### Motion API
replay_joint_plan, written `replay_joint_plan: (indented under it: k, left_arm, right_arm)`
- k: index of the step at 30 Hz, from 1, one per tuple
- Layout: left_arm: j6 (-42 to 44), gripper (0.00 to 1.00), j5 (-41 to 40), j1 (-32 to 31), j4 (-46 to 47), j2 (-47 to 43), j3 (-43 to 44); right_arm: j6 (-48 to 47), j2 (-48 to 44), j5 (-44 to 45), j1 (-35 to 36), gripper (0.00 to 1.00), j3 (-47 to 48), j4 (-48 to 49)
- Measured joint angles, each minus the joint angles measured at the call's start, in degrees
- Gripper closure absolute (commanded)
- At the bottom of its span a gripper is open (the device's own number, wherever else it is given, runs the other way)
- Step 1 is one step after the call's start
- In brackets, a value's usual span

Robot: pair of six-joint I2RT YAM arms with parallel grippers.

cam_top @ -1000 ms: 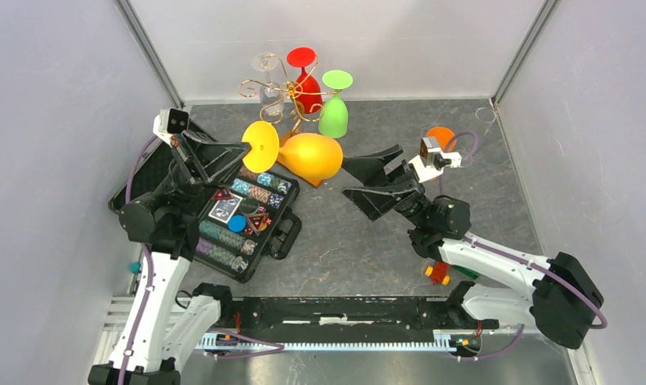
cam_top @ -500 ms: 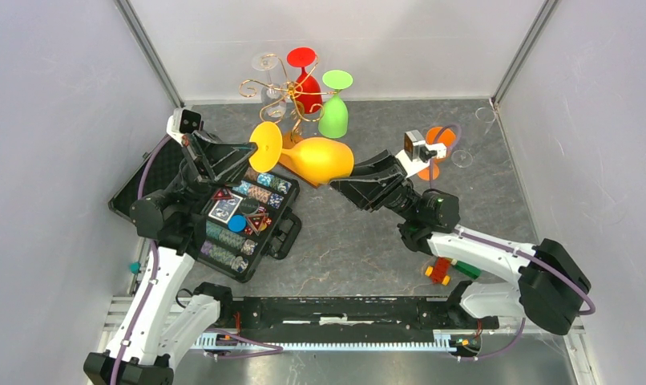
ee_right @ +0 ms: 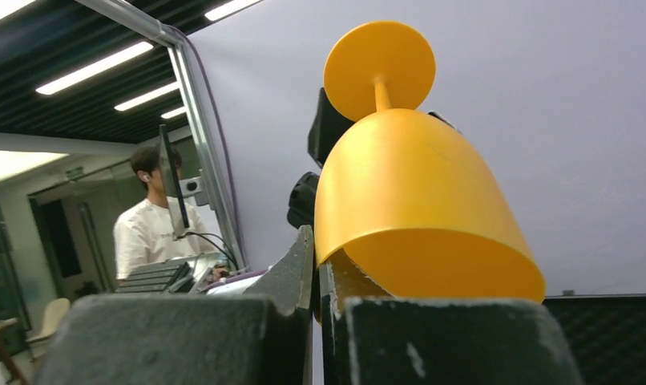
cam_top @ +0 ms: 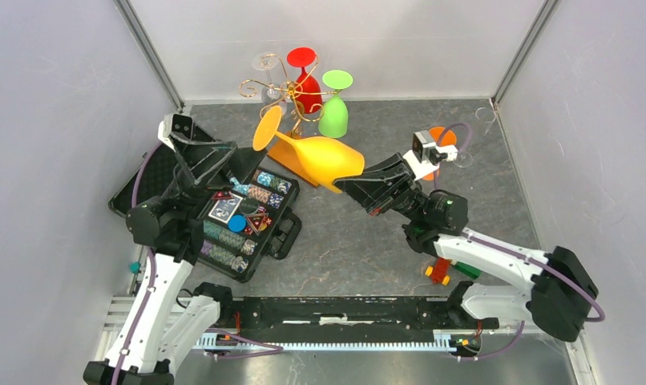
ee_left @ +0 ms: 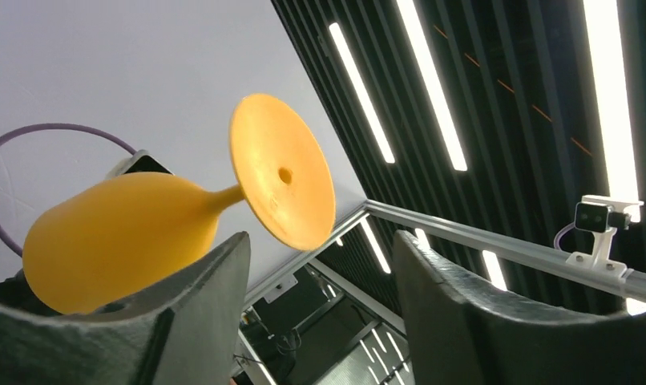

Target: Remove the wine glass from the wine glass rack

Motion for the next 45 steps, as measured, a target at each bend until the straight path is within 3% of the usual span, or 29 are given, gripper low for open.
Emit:
replay_joint_plan:
  k: [3, 8, 14, 22, 27, 34, 41, 45]
  left_arm:
    - [3.2, 0.17, -0.4, 0.0, -1.6, -1.7, 0.0]
    - [11.0, 0.08, -0.2, 0.0, -6.8, -2.5, 1.9]
    - [23.8, 0.03, 3.6, 0.0, -15.0, 1.5, 10.7]
    - [53.8, 0.00, 1.9, -0.1, -40.4, 0.4, 20.3]
    - [69.2, 0.00, -4.8, -0.1, -53.6, -1.3, 23.4]
    - [80.6, 0.00, -11.2, -0.1, -63.3, -1.8, 23.2]
    - [83.3, 0.00, -10.4, 0.0, -68.4, -1.9, 23.2]
    - [85.1, 0.00, -6.0, -0.1, -70.6, -2.8, 23.2]
  right_arm:
    - [-5.3, -4.0, 0.3, 0.0, 1.00, 0.1, -5.5]
    - [-18.5, -13.4, 4.0, 0.0, 1.00, 3.5, -24.9]
    - [-35.5, -22.6, 20.2, 0.0, 1.00, 11.4, -56.0]
    - [-49.0, -17.3, 50.6, -0.2, 1.00, 27.0, -91.0]
    - [-52.0, -10.2, 57.9, -0.3, 1.00, 31.6, -105.9]
    - [-53.0, -2.3, 56.6, -3.7, 1.00, 37.9, -118.7]
    - [-55.7, 4.1, 39.9, -18.6, 1.00, 41.9, -124.5]
    - [-57.6, 10.8, 31.9, -22.0, 1.00, 46.7, -127.6]
